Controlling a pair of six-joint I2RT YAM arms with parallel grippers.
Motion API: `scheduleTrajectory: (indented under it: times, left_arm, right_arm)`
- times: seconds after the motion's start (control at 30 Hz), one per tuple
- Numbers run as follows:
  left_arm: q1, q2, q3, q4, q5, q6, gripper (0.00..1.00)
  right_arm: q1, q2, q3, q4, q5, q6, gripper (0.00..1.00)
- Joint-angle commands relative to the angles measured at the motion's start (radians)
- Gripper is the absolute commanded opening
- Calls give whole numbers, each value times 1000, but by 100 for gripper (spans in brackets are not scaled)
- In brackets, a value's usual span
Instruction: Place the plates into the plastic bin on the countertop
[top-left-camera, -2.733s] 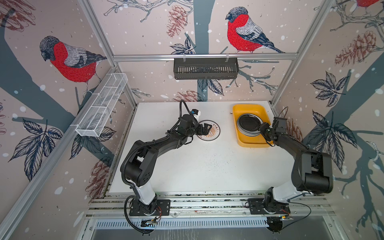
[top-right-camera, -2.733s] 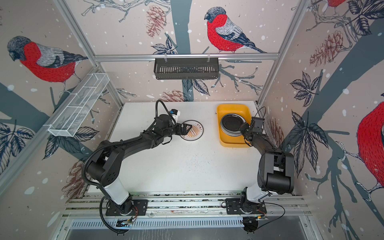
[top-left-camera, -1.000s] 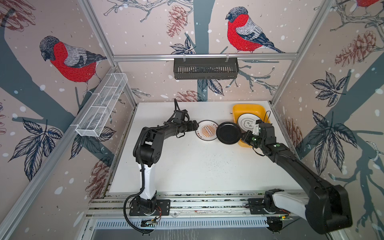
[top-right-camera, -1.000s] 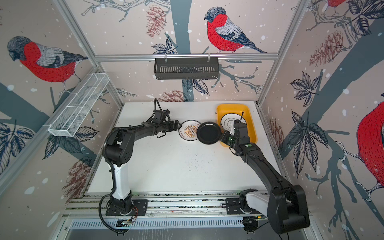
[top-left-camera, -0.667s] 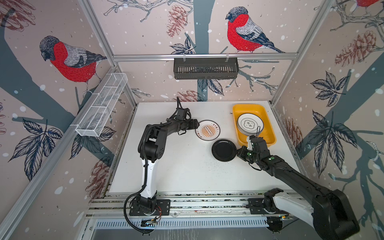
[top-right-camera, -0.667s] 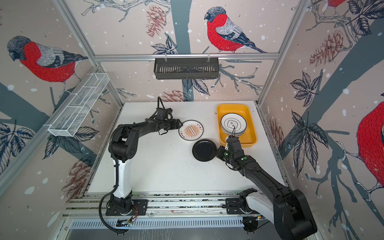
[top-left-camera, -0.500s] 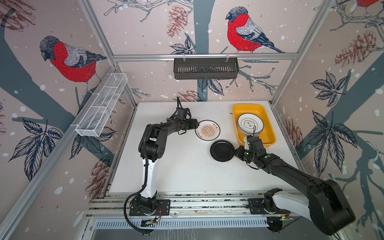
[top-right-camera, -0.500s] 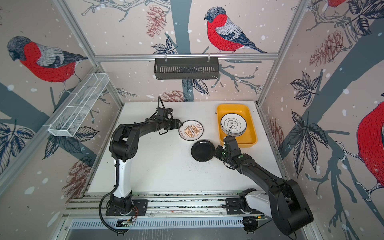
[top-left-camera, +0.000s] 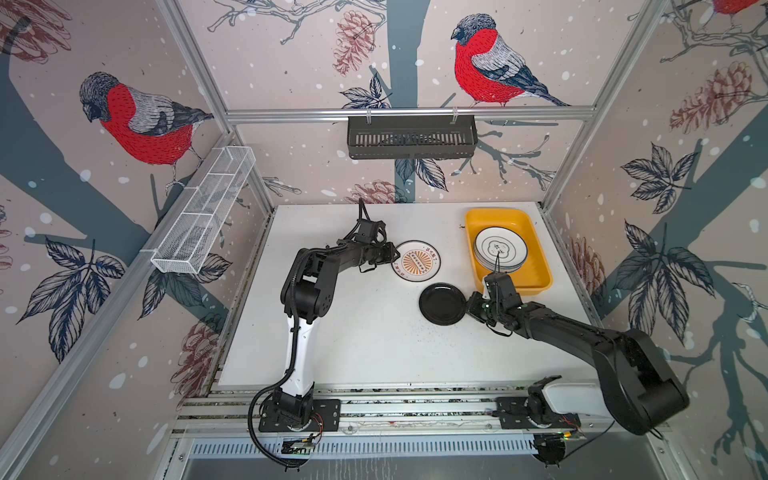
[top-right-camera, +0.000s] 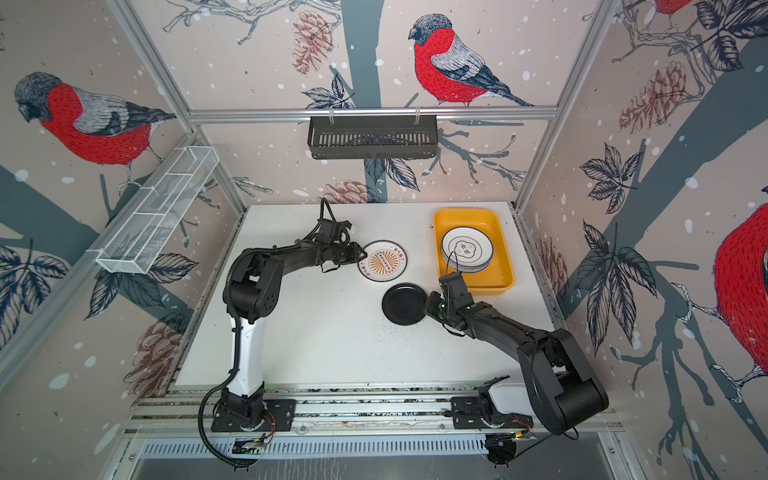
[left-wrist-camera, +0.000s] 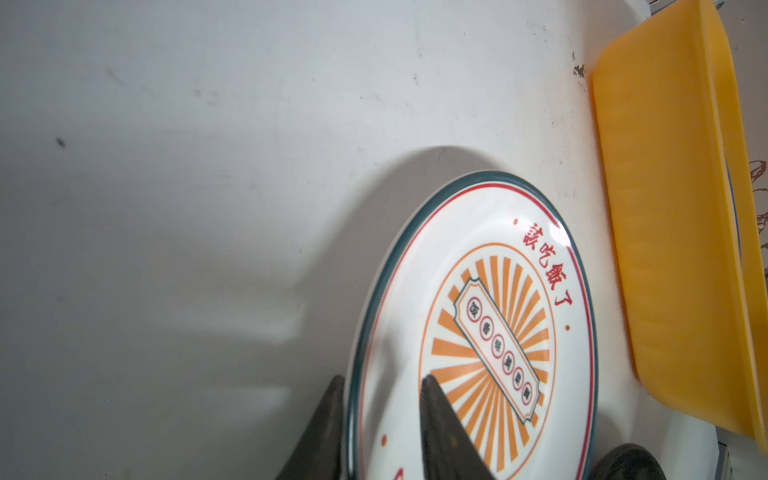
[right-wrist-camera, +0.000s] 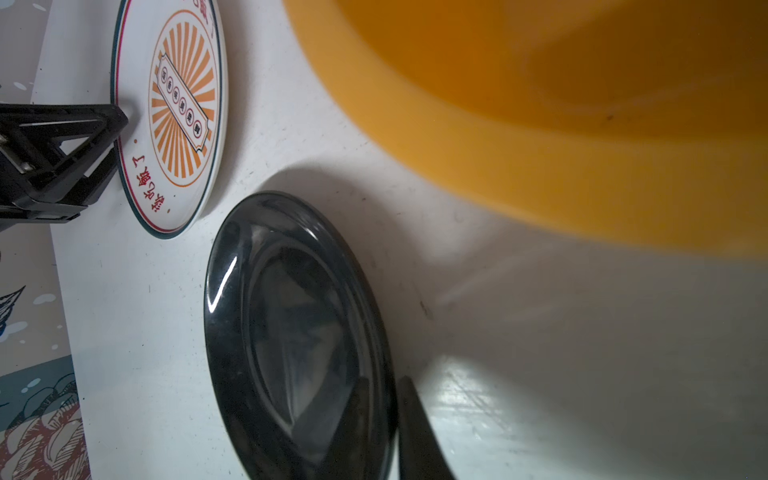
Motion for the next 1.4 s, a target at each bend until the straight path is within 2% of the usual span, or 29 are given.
scheduleTrajectory:
  times: [0.0,0.13,0.3,0.47,0.7,0.97,1.0,1.13,1.23,1.3,1.33,1.37]
  left_arm:
    - [-5,6,-4,-73,-2,-9,20]
    - [-5,-8,-2,-60,13,-25,6]
    - [-3,-82,-31,-3,28,-67,0]
    - [2,-159,-33,50,97,-119,0]
    - [7,-244,-42,85,182,-169,0]
    - [8,-311,-99,170,258,-222,0]
    - [7,-313,-101,175,263,-227,0]
    - [7,-316,-111,210,296,-254,0]
    - [8,-319,-113,220,299,-260,2]
    - [7,-322,-111,219,295,-260,9]
    - [8,-325,-111,222,295,-259,15]
    - [8,-330,-112,224,296,-257,26]
  right_arm:
    - [3,-17,16,0,32,-7,29]
    - [10,-64,46,-20,47,-45,49]
    - [38,-147,84,9,42,-78,66]
    - [32,-136,103,142,47,-66,72]
    - [-5,53,226,222,-29,-71,73]
    - [-26,194,310,295,-96,-47,62]
    - [-28,200,310,305,-104,-41,57]
    - [-49,213,295,352,-134,-8,25]
    - [-65,210,276,392,-159,21,8]
    - [-79,204,269,398,-162,36,2]
    - [-88,198,266,400,-166,43,2]
    - [-97,189,262,402,-170,48,2]
